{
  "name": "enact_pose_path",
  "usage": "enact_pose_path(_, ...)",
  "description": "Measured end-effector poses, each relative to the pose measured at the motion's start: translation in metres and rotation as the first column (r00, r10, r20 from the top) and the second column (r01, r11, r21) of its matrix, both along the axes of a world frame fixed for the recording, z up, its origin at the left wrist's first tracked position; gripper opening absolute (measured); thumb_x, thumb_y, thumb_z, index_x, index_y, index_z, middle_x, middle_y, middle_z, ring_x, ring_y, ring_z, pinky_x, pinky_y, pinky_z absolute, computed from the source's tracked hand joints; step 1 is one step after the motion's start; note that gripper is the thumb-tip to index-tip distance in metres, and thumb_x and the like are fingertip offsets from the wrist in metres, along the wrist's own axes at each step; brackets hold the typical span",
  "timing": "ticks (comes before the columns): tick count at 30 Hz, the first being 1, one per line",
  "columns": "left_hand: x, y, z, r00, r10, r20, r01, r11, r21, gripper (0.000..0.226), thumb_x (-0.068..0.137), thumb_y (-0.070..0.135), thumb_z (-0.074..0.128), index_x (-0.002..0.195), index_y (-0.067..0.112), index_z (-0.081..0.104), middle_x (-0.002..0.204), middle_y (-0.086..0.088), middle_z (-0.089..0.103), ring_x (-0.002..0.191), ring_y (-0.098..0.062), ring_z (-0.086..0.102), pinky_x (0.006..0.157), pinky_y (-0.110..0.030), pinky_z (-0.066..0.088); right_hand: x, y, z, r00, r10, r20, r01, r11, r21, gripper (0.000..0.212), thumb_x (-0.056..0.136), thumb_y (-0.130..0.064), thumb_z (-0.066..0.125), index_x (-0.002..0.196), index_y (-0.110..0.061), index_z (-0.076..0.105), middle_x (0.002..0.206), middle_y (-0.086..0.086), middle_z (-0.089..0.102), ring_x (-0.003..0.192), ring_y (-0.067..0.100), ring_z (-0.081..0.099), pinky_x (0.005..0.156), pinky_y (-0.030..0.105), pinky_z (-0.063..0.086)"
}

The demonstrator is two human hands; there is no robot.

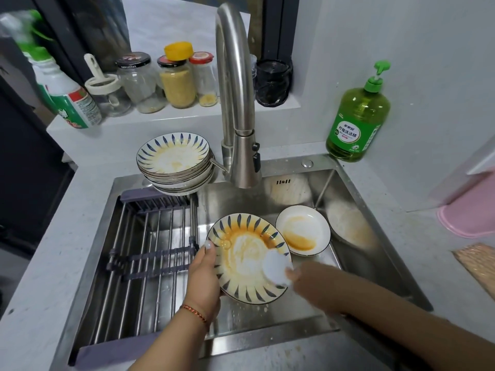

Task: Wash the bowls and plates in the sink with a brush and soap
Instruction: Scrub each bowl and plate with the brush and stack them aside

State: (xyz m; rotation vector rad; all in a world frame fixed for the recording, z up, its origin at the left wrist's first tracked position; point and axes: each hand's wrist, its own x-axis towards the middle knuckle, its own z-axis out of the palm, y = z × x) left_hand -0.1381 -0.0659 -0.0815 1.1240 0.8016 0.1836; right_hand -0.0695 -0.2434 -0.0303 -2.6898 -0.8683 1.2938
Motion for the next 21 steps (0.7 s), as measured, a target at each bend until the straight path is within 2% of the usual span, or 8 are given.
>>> enact_pose_path(2, -0.002, -0.005, 0.003, 0.999, -0.050, 0.004, 0.050, 0.999, 0.013, 0.038, 0.103, 0.034, 0.037, 0.113, 0.012, 0.066, 0.102, -0.011, 0.074, 0.096, -0.031, 0.070, 0.075, -0.041, 0.057, 0.017, 0.003, -0.007, 0.994, -0.036, 0.103, 0.035, 0.999, 0.005, 0.037, 0.094, 0.005, 0.034, 0.129, 0.010, 0.043, 0.123, 0.022, 0.052, 0.108, 0.034, 0.055, 0.077, 0.035, 0.041)
enact_pose_path(5, -0.004, -0.016, 0.002, 0.994, -0.106, -0.012, 0.106, 0.994, 0.018, 0.037, 0.102, 0.035, 0.039, 0.104, 0.011, 0.067, 0.093, -0.009, 0.075, 0.086, -0.029, 0.071, 0.070, -0.039, 0.056, 0.031, 0.025, -0.011, 0.962, -0.241, 0.132, 0.216, 0.960, 0.178, 0.038, 0.095, -0.003, 0.032, 0.132, 0.004, 0.043, 0.116, 0.020, 0.055, 0.102, 0.033, 0.057, 0.077, 0.033, 0.043)
enact_pose_path(7, -0.004, -0.020, 0.001, 0.993, -0.114, -0.028, 0.114, 0.993, 0.010, 0.035, 0.102, 0.036, 0.039, 0.097, 0.014, 0.066, 0.083, -0.005, 0.075, 0.076, -0.024, 0.070, 0.066, -0.035, 0.053, 0.025, 0.040, -0.009, 0.960, -0.250, 0.128, 0.211, 0.943, 0.259, 0.036, 0.098, -0.009, 0.031, 0.127, -0.001, 0.049, 0.107, 0.018, 0.056, 0.091, 0.028, 0.053, 0.082, 0.035, 0.045)
enact_pose_path(10, -0.003, -0.020, 0.003, 0.992, -0.119, -0.031, 0.119, 0.993, -0.019, 0.035, 0.103, 0.038, 0.036, 0.105, 0.018, 0.065, 0.090, -0.006, 0.076, 0.084, -0.025, 0.070, 0.076, -0.044, 0.054, 0.006, 0.057, -0.006, 0.974, -0.185, 0.133, 0.131, 0.931, 0.341, 0.038, 0.098, -0.010, 0.031, 0.131, -0.002, 0.047, 0.096, 0.013, 0.050, 0.084, 0.023, 0.047, 0.079, 0.036, 0.047)
enact_pose_path(12, -0.004, -0.018, 0.005, 0.993, -0.113, -0.035, 0.112, 0.993, -0.031, 0.036, 0.102, 0.039, 0.036, 0.106, 0.018, 0.066, 0.096, -0.009, 0.075, 0.089, -0.028, 0.070, 0.080, -0.046, 0.053, 0.007, 0.057, -0.010, 0.972, -0.156, 0.174, 0.095, 0.944, 0.317, 0.043, 0.099, -0.011, 0.030, 0.142, -0.005, 0.038, 0.097, 0.013, 0.050, 0.084, 0.023, 0.050, 0.065, 0.029, 0.044)
enact_pose_path(16, -0.006, -0.016, 0.009, 0.996, -0.080, -0.026, 0.079, 0.996, -0.031, 0.037, 0.101, 0.040, 0.039, 0.107, 0.016, 0.067, 0.103, -0.015, 0.073, 0.092, -0.031, 0.067, 0.085, -0.058, 0.050, 0.027, 0.043, -0.019, 0.923, -0.184, 0.339, 0.118, 0.971, 0.207, 0.051, 0.098, -0.009, 0.029, 0.149, -0.005, 0.024, 0.118, 0.017, 0.056, 0.107, 0.032, 0.056, 0.077, 0.032, 0.041)
enact_pose_path(19, -0.003, -0.016, 0.011, 0.997, -0.077, -0.025, 0.077, 0.997, -0.013, 0.036, 0.101, 0.038, 0.040, 0.108, 0.013, 0.065, 0.103, -0.014, 0.073, 0.092, -0.031, 0.067, 0.082, -0.054, 0.052, 0.018, 0.048, -0.014, 0.936, -0.217, 0.278, 0.132, 0.947, 0.294, 0.046, 0.099, -0.010, 0.029, 0.144, -0.002, 0.033, 0.107, 0.017, 0.055, 0.091, 0.026, 0.052, 0.078, 0.033, 0.043)
enact_pose_path(21, -0.001, -0.015, 0.011, 0.996, -0.085, -0.035, 0.084, 0.996, -0.020, 0.037, 0.102, 0.038, 0.039, 0.104, 0.013, 0.066, 0.100, -0.014, 0.073, 0.089, -0.031, 0.068, 0.079, -0.047, 0.052, 0.008, 0.053, -0.006, 0.969, -0.187, 0.163, 0.126, 0.936, 0.328, 0.046, 0.100, -0.013, 0.029, 0.146, -0.006, 0.032, 0.096, 0.013, 0.046, 0.082, 0.022, 0.045, 0.070, 0.028, 0.041)
